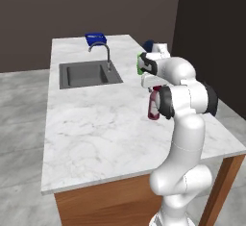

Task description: Place the drinks on the dining counter in a tight cluster.

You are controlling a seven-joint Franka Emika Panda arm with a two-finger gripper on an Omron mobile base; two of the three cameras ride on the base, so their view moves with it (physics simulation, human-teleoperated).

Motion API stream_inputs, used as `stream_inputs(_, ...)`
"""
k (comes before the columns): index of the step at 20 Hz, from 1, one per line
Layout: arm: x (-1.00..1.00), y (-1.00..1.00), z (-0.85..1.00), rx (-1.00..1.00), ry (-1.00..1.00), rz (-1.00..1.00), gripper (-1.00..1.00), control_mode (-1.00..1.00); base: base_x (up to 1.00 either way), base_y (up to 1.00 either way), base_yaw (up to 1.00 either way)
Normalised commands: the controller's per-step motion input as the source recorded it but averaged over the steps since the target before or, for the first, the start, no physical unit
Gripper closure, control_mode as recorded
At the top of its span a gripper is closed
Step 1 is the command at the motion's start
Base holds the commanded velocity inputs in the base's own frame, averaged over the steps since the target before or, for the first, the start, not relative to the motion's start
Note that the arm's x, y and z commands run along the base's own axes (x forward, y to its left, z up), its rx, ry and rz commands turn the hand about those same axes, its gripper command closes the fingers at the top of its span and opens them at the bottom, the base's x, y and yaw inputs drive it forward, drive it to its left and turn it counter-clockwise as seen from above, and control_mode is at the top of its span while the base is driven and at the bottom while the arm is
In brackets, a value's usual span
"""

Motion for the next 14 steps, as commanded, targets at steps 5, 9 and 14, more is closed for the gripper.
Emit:
stream_inputs(5,0.0,0.0,0.0,0.0,0.0,0.0,-1.0,-1.0,0.0,0.0,0.0)
stream_inputs(9,0.0,0.0,0.0,0.0,0.0,0.0,-1.0,-1.0,0.0,0.0,0.0)
stream_inputs(14,-0.29,0.0,0.02,0.0,-0.03,0.0,-1.0,-1.0,0.0,0.0,0.0)
